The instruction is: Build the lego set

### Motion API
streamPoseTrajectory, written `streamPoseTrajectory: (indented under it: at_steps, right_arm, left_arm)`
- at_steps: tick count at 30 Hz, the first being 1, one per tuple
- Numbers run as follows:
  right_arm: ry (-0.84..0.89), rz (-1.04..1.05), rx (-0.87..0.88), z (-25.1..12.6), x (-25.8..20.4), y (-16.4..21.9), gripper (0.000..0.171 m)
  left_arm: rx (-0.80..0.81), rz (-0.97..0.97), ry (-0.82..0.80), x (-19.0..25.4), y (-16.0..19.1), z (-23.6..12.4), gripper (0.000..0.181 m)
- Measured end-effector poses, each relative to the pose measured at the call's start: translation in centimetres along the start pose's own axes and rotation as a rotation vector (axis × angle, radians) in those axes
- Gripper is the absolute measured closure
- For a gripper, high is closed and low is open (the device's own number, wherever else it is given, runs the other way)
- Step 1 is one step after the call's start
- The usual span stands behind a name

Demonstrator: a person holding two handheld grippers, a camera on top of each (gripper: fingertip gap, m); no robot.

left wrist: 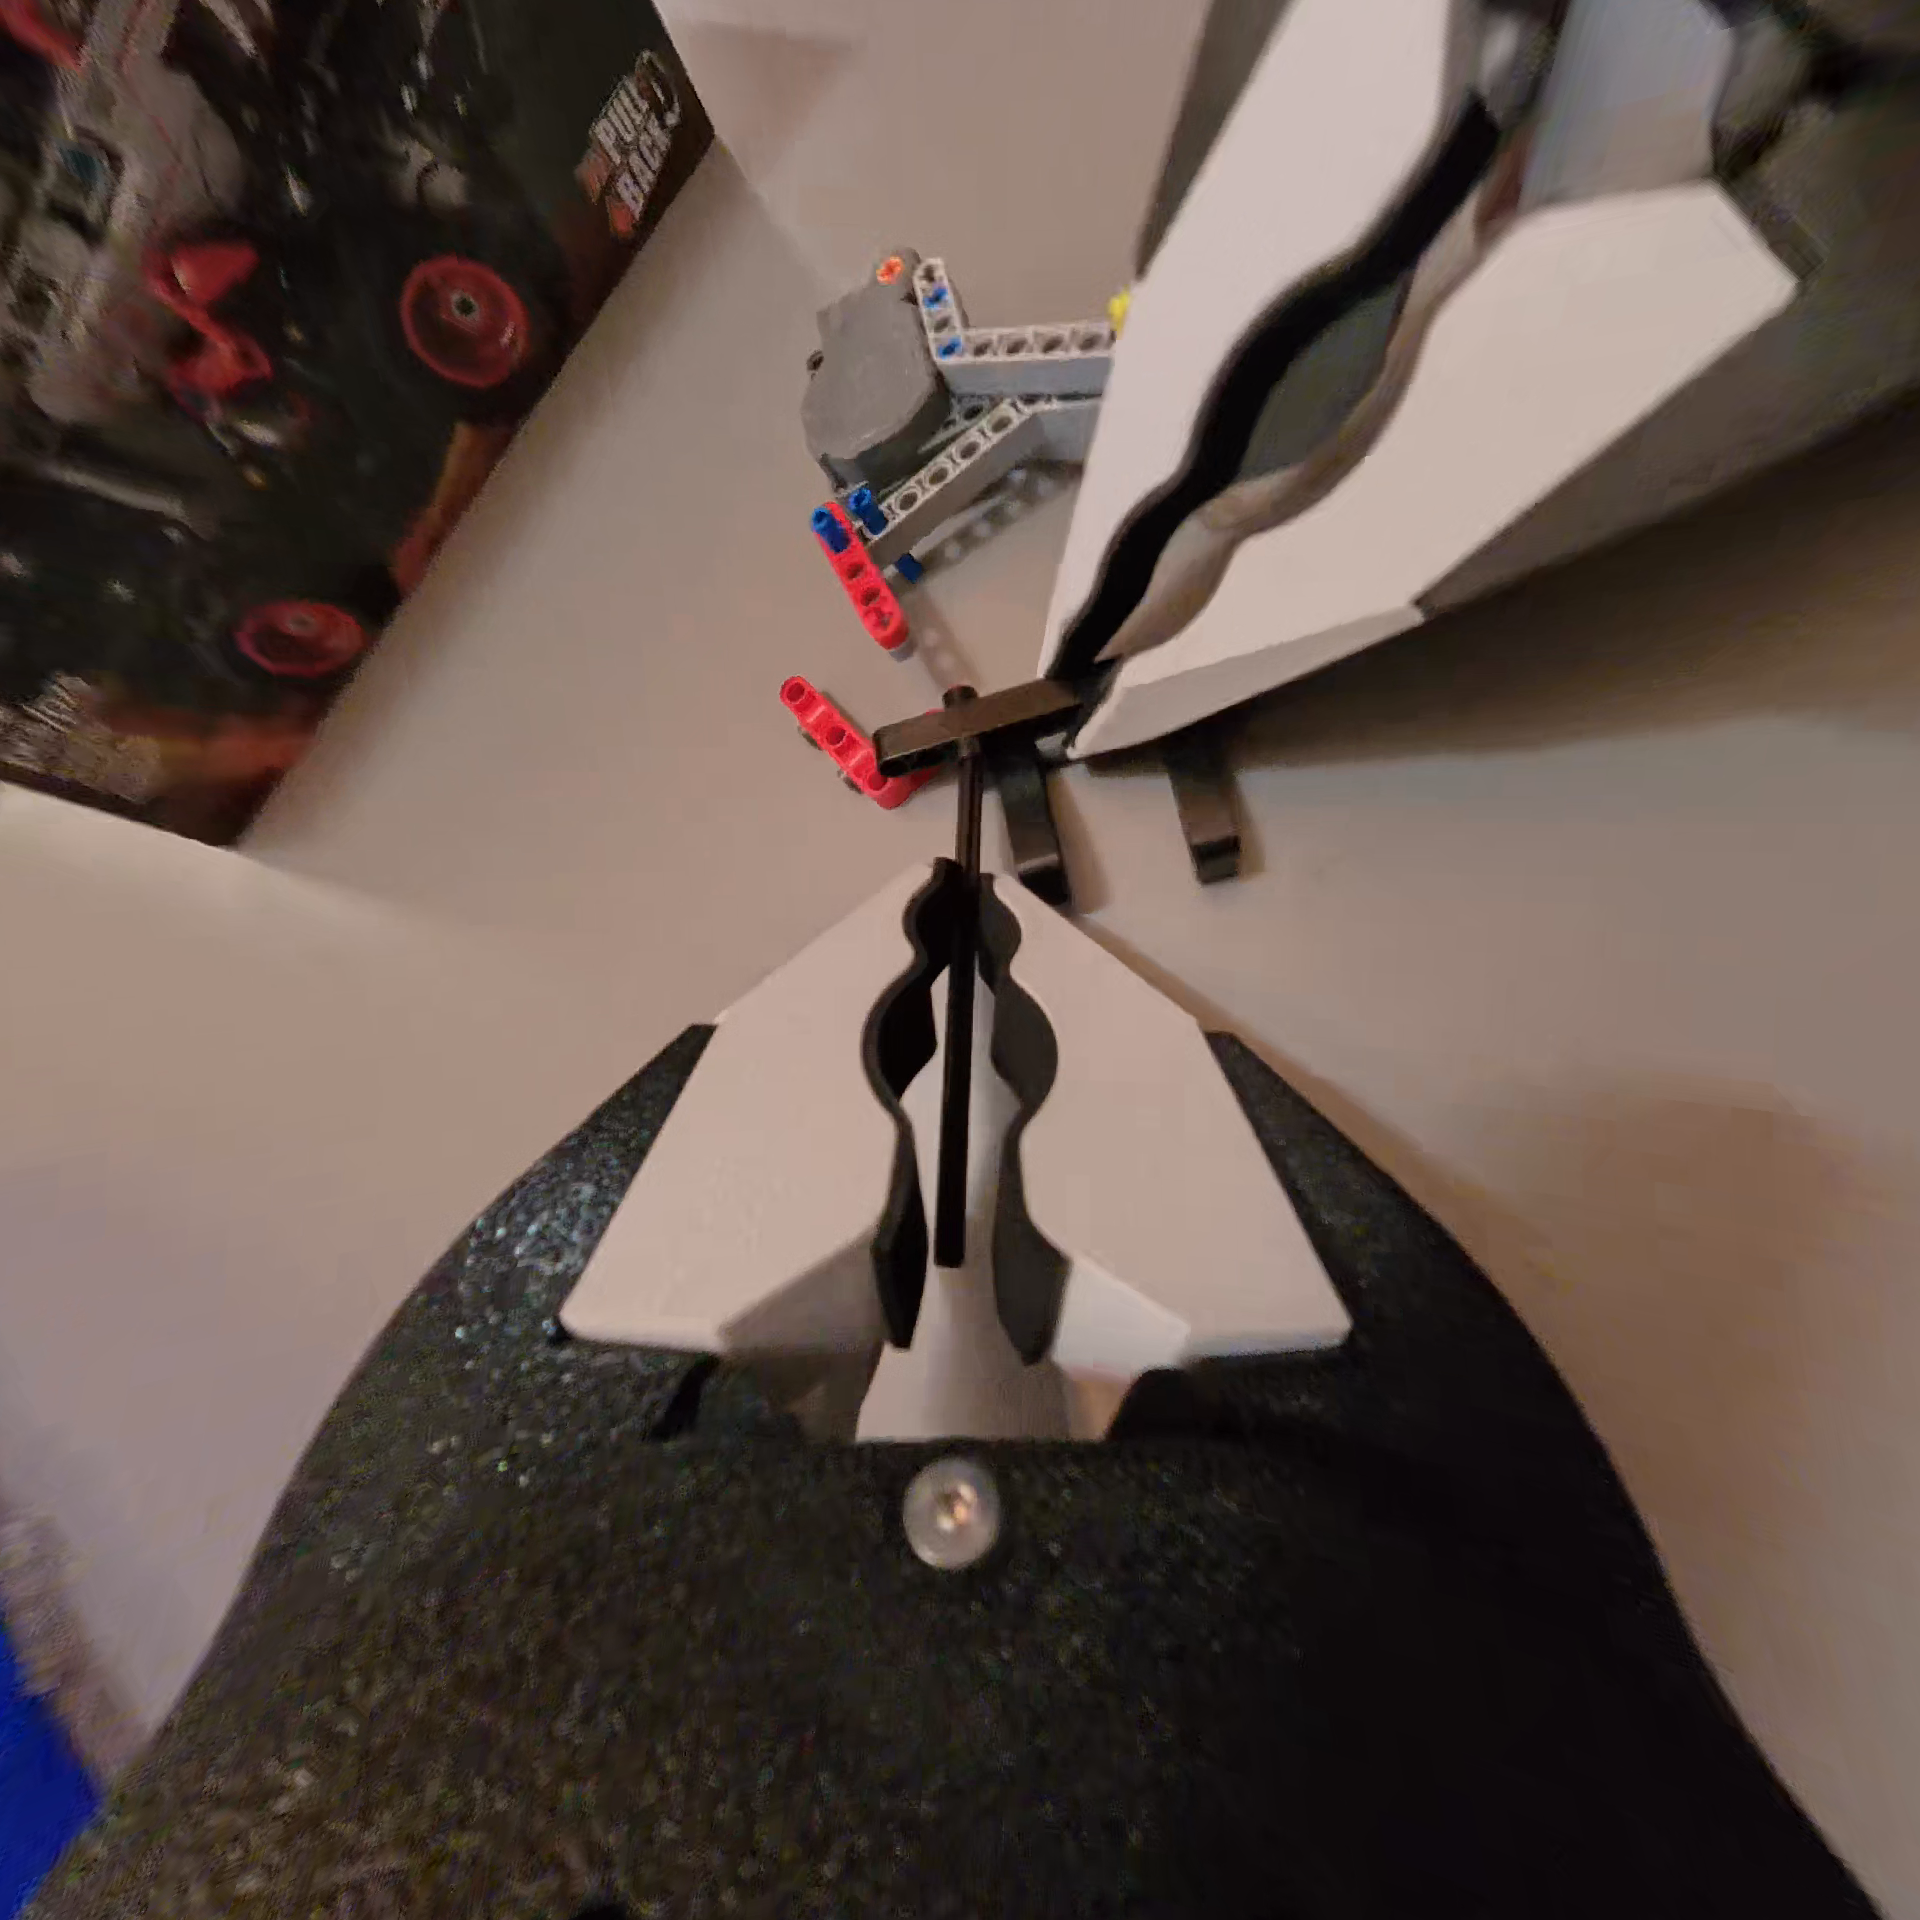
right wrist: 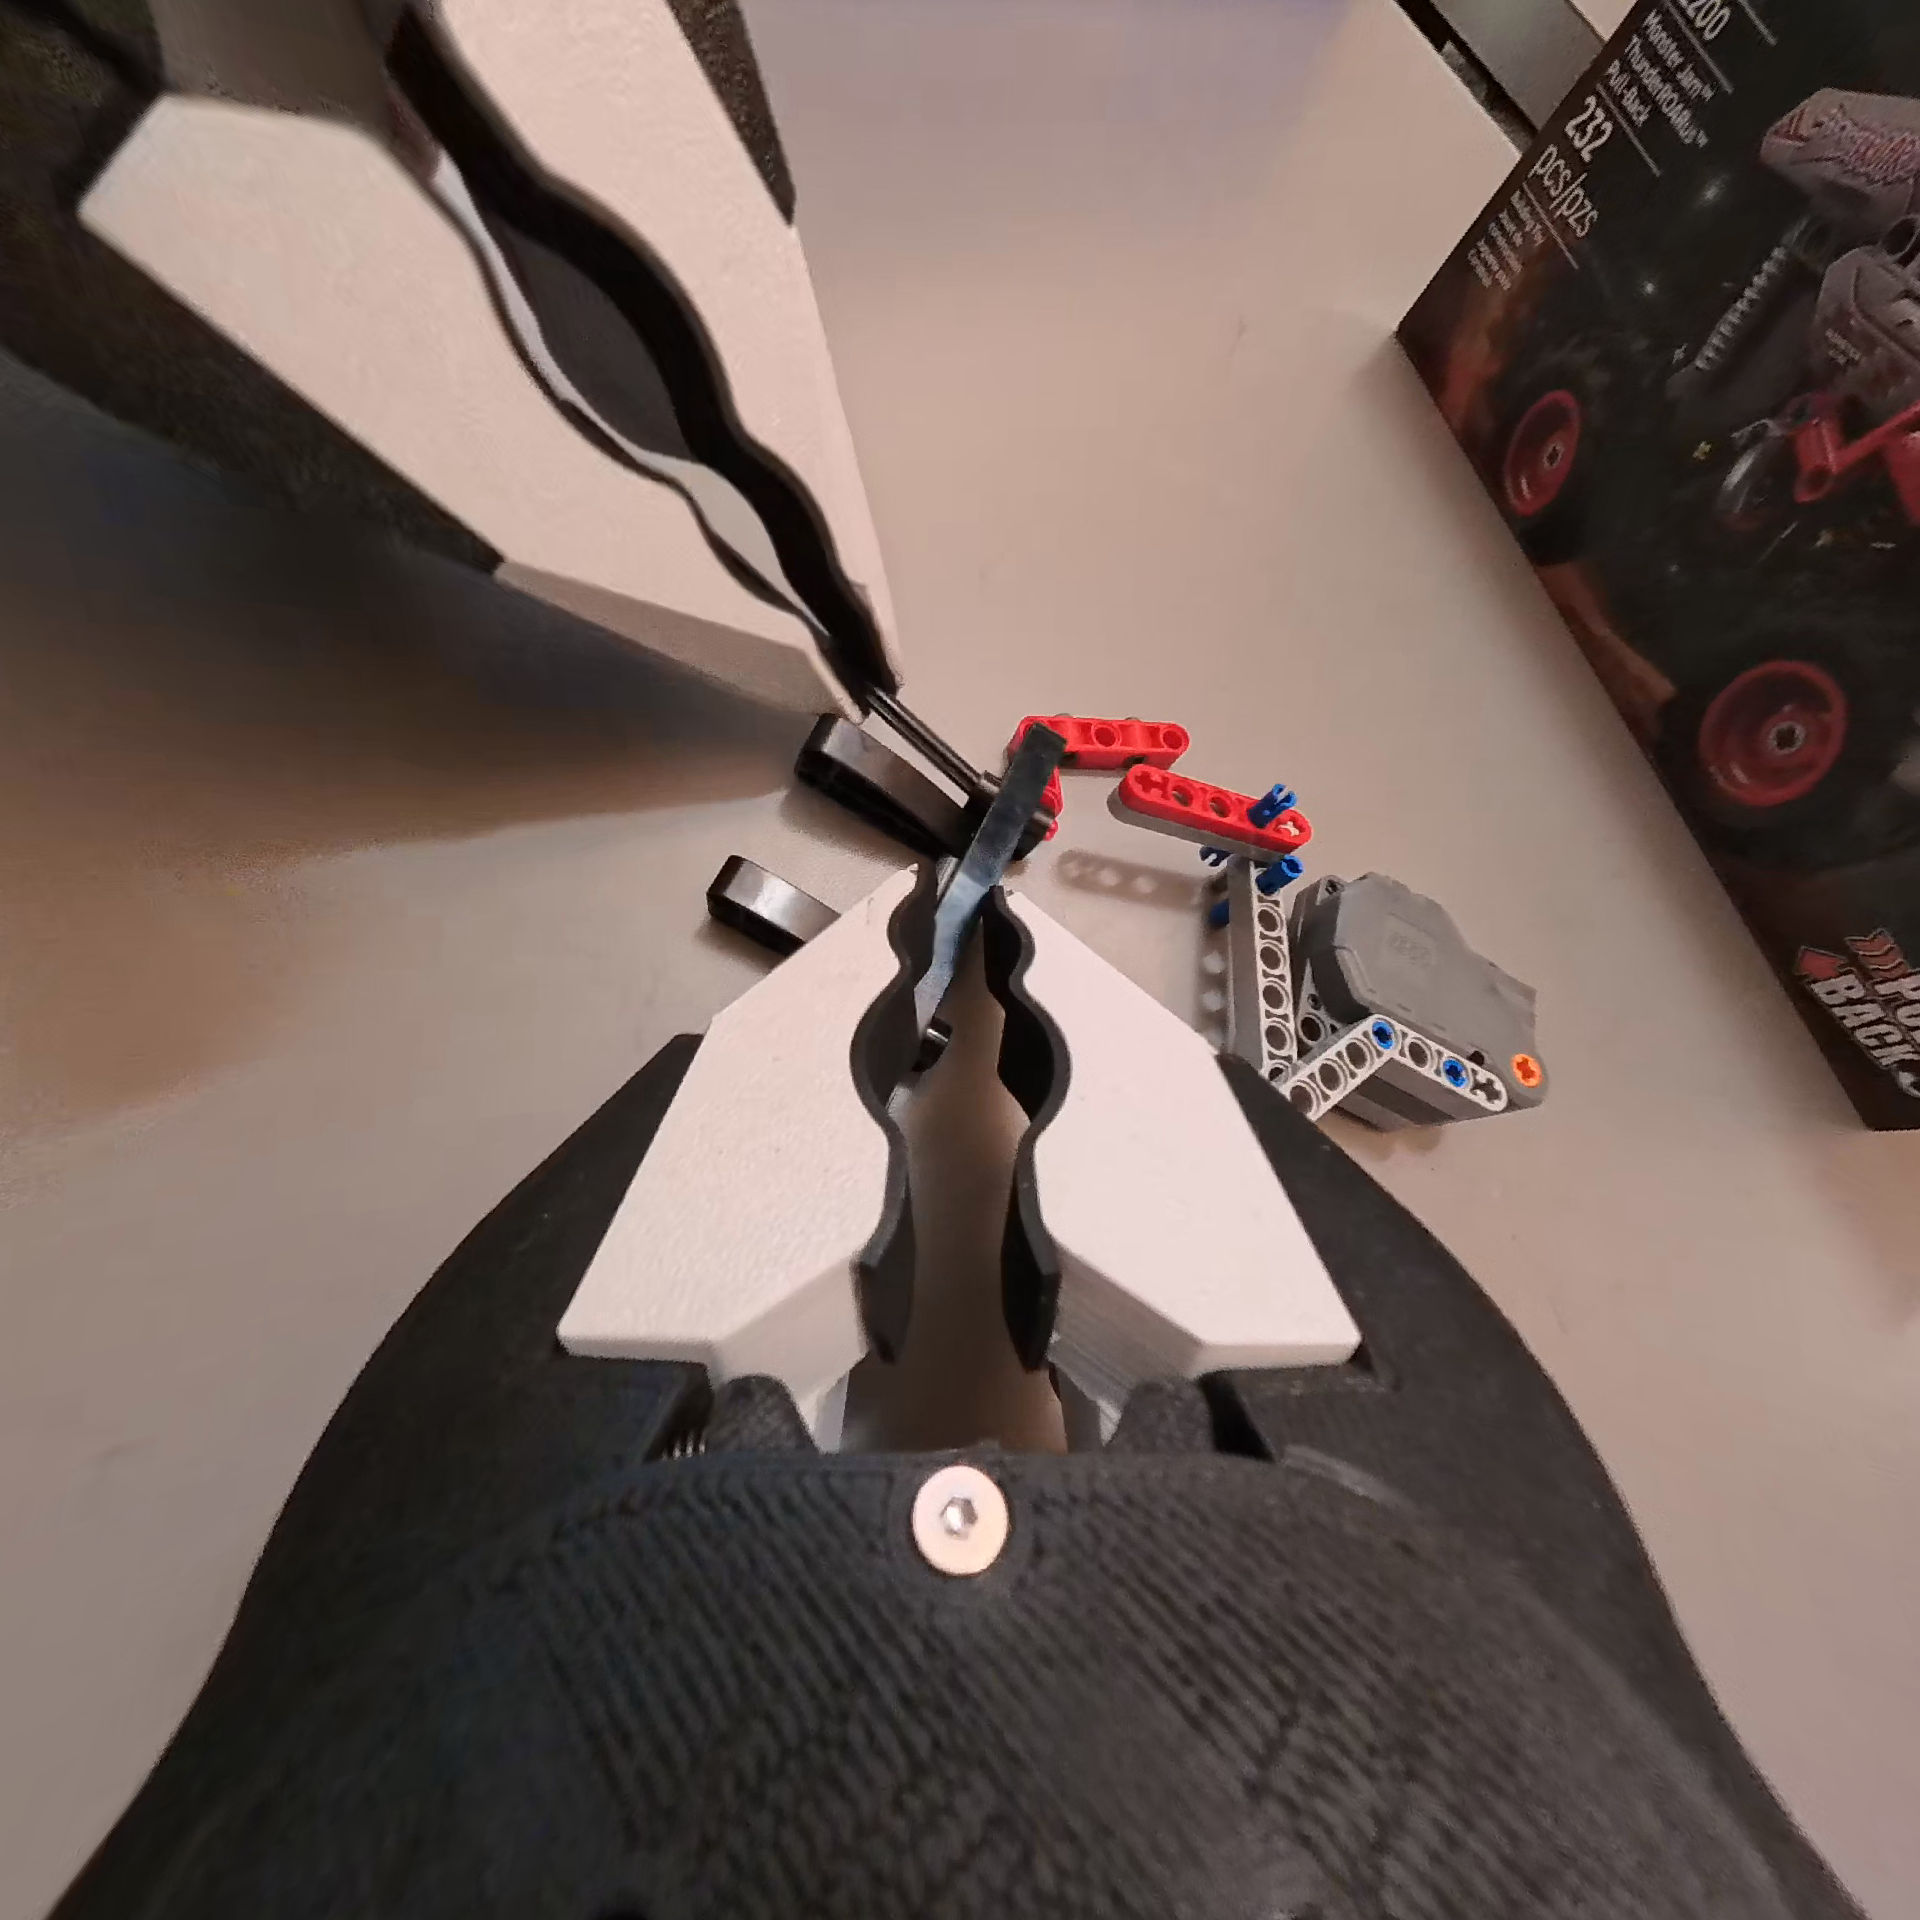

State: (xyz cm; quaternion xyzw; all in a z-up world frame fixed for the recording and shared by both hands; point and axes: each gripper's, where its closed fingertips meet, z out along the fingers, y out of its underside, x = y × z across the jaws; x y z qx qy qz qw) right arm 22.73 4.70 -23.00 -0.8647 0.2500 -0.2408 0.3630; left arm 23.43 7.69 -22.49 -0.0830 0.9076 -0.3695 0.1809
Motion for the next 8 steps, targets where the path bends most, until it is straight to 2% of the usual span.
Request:
streamPoseTrajectory:
  at_steps: [5, 8]
  right_arm:
    - [-0.027, 0.02, 0.001, 0.02, -0.11, -0.02, 0.163]
    - [-0.024, 0.018, 0.0, 0.02, -0.08, -0.02, 0.163]
  left_arm:
    - [0.022, -0.144, 0.137, 0.39, 0.51, 0.29, 0.181]
    - [0.023, -0.149, 0.136, 0.33, 0.49, 0.42, 0.181]
